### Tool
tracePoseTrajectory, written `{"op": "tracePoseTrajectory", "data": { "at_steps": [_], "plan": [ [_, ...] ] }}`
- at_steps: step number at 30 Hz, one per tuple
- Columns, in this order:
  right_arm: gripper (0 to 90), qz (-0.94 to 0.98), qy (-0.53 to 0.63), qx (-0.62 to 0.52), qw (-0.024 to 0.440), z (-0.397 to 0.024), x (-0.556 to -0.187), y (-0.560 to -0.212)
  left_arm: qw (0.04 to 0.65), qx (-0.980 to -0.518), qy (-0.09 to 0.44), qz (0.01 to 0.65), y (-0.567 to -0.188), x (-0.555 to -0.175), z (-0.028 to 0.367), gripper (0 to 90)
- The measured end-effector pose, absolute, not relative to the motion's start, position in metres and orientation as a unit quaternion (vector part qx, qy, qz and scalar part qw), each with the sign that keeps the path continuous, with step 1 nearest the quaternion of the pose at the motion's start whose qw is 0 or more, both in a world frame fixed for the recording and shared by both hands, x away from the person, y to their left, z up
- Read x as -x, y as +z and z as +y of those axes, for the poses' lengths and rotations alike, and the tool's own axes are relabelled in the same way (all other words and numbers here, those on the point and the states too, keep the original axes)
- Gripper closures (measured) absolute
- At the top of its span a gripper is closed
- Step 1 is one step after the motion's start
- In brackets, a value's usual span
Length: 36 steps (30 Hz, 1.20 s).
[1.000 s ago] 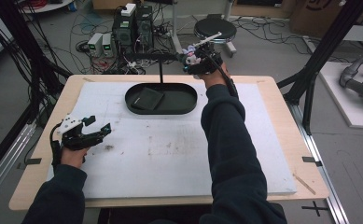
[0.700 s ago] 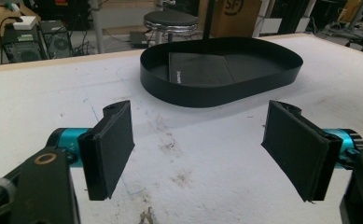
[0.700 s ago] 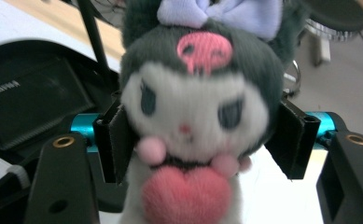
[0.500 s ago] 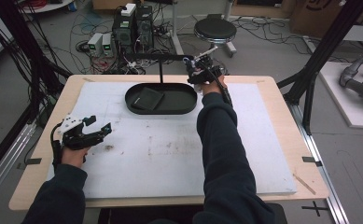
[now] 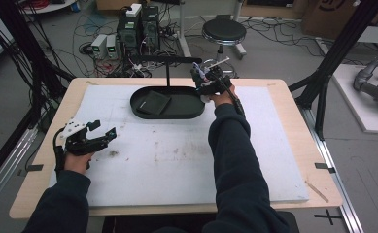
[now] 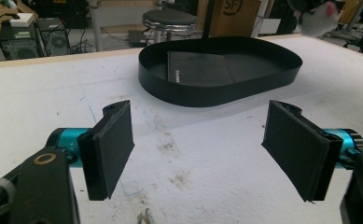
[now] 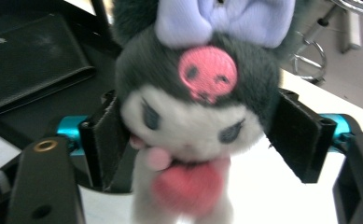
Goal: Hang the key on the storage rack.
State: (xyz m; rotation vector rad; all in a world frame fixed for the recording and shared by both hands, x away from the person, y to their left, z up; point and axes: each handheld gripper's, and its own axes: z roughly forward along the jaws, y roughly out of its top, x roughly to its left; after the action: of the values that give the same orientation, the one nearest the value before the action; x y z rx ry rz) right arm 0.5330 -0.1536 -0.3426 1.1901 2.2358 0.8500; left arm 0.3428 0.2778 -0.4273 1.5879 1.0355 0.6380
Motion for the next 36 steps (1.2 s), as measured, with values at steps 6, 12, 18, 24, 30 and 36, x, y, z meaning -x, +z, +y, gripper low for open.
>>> {"op": "tracePoseTrajectory", "data": {
  "at_steps": [6,12,18,24,30,36],
  "plan": [
    [21.9,0.82,0.351,-0.405,0.2,-0.176,-0.515,-0.331,0.539,-0.671,0.267,0.435,-0.428,-0.343,0.277,23.5],
    [23.2,0.807,0.386,-0.384,0.229,-0.205,-0.481,-0.319,0.536,-0.675,0.266,0.432,-0.428,-0.343,0.274,23.5],
    [20.5,0.803,0.392,-0.389,0.223,-0.241,-0.444,-0.328,0.536,-0.678,0.264,0.428,-0.427,-0.342,0.273,17.4],
    [20.6,0.799,0.395,-0.385,0.239,-0.266,-0.399,-0.346,0.54,-0.679,0.258,0.425,-0.427,-0.339,0.27,16.6],
    [20.7,0.779,0.422,-0.389,0.253,-0.29,-0.356,-0.372,0.543,-0.678,0.264,0.419,-0.425,-0.335,0.267,16.7],
    [20.7,0.768,0.422,-0.397,0.273,-0.302,-0.333,-0.389,0.546,-0.677,0.266,0.415,-0.423,-0.328,0.265,16.7]
  ]
}}
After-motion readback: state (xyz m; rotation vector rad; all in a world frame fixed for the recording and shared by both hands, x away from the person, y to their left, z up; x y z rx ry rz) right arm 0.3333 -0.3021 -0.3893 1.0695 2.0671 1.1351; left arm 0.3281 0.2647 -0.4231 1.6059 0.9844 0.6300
